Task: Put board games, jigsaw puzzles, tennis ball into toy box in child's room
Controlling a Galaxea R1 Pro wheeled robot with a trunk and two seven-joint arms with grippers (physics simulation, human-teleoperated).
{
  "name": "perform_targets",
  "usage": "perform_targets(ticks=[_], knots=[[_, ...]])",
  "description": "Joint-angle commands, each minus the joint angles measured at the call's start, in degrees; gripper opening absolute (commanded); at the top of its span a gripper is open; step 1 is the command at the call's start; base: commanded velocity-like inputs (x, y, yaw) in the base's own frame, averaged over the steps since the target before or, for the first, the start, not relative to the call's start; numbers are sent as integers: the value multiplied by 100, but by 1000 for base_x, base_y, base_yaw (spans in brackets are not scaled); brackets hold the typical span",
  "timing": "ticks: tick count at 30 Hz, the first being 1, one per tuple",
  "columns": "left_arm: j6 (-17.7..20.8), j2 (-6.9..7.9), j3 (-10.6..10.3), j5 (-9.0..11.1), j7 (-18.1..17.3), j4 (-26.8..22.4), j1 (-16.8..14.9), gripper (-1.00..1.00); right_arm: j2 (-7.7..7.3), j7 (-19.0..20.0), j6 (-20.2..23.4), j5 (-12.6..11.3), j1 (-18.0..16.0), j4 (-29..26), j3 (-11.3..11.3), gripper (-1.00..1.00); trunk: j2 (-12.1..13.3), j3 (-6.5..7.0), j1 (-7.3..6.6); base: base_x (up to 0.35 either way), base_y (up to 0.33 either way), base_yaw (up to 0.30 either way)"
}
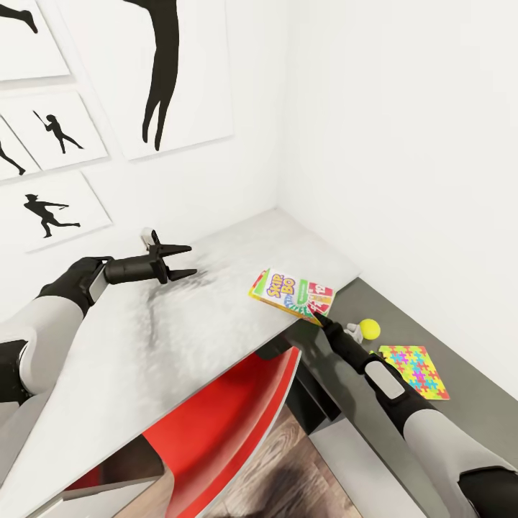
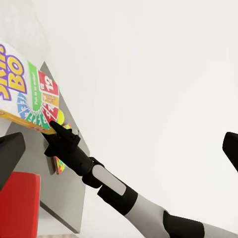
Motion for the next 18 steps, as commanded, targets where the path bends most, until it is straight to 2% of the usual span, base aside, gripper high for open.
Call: perform_targets(ticks=[1,11,18], knots=[[61,0,3,-9,-24,2,-3,100,-8,11,28,-61,-5,-1,25,-100,-10,-9,3,0,0,0],[61,0,3,-9,-24,1,-4,100,-6,47,29,-61,-5,-10,9,-100,-10,-8,3,0,0,0],[61,0,-5,-9,-24,2,-4,100,-4,32,29,-61,0,-172,20,-100,-10,43,3,0,0,0]])
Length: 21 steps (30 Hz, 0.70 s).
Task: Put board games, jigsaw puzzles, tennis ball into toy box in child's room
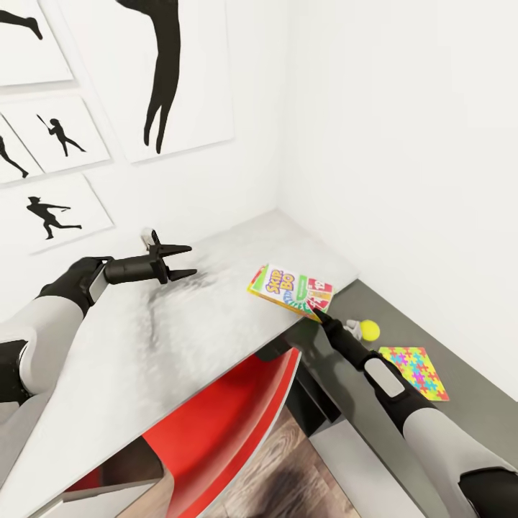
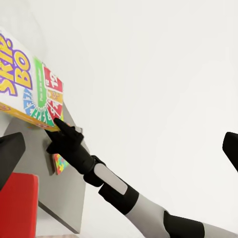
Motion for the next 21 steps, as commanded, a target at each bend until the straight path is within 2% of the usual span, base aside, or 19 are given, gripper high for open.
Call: perform_targets(ticks=[1,5,9,13,16,21], knots=[[61,0,2,-10,-24,2,-3,100,-4,2,23,-58,-3,-22,25,-100,-9,1,3,0,0,0],[61,-1,2,-10,-24,2,-3,100,0,-28,37,-58,-1,-129,16,-100,-9,38,3,0,0,0],[61,0,5,-10,-24,2,-2,100,0,-90,86,-65,0,-504,14,-100,-9,76,3,0,0,1],[61,0,9,-10,-24,2,-2,100,-5,-288,317,-66,17,-1003,-10,-100,-9,114,3,0,0,41],[61,0,10,-10,-24,2,7,100,-7,-627,515,-64,65,-1514,-286,-100,-9,143,3,0,0,63],[61,4,11,-10,-24,-13,65,100,-2,-832,561,-74,77,-1636,-412,-100,-9,190,3,-102,32,67]])
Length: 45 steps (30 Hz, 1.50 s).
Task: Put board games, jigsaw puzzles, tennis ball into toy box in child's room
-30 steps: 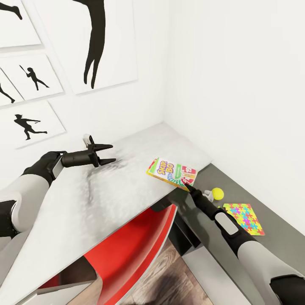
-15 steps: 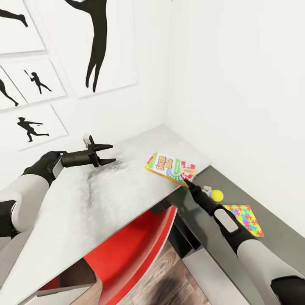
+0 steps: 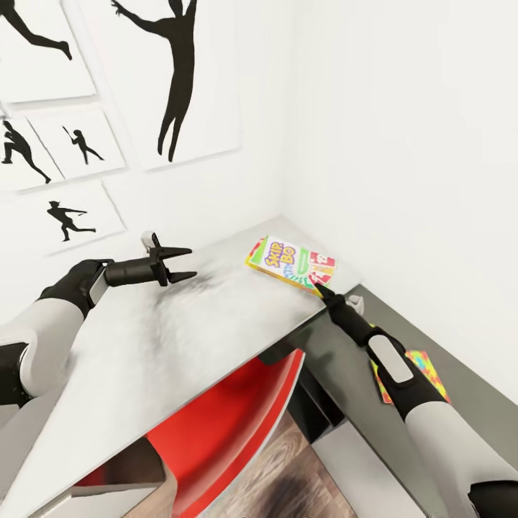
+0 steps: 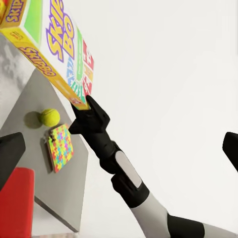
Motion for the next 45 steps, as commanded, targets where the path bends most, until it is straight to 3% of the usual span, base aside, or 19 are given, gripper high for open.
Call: perform_targets(ticks=[1,34,39,45], knots=[[61,-2,3,-10,-23,-2,0,100,-4,-12,23,-54,-3,-7,10,-100,-10,0,1,-210,95,67],[60,-43,18,-26,-23,-204,17,100,-15,-17,37,-44,7,-12,-23,-100,-10,314,1,-83,20,29],[63,35,8,-44,-23,-474,17,100,-3,-24,61,-52,7,-16,-30,-100,-10,361,1,0,0,33],[63,309,10,-33,-23,-561,17,100,0,-26,70,-54,7,-19,-33,-100,-10,418,1,0,0,60]])
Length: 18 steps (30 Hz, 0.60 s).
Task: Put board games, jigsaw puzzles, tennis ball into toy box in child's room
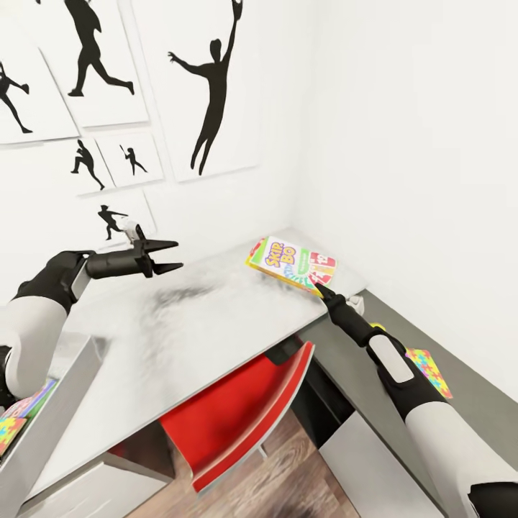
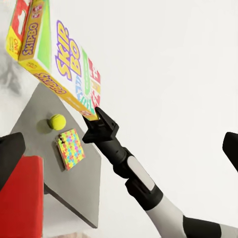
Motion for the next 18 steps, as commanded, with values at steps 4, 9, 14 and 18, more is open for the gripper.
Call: perform_targets(ticks=[4,9,14,18], knots=[[64,191,0,-13,-23,-56,-4,100,-7,2,21,-57,-4,-34,14,-100,-10,28,4,0,0,64],[60,343,-11,-15,-23,-70,-3,100,16,-4,23,-61,-4,-188,17,-100,-10,76,4,0,0,69],[59,369,-13,-23,-23,-72,11,100,47,-24,40,-55,-4,-399,35,-100,-10,123,4,0,0,100],[59,381,-11,-24,-23,-72,13,100,73,-255,60,-30,-11,-430,62,-100,-10,161,4,0,0,113]])
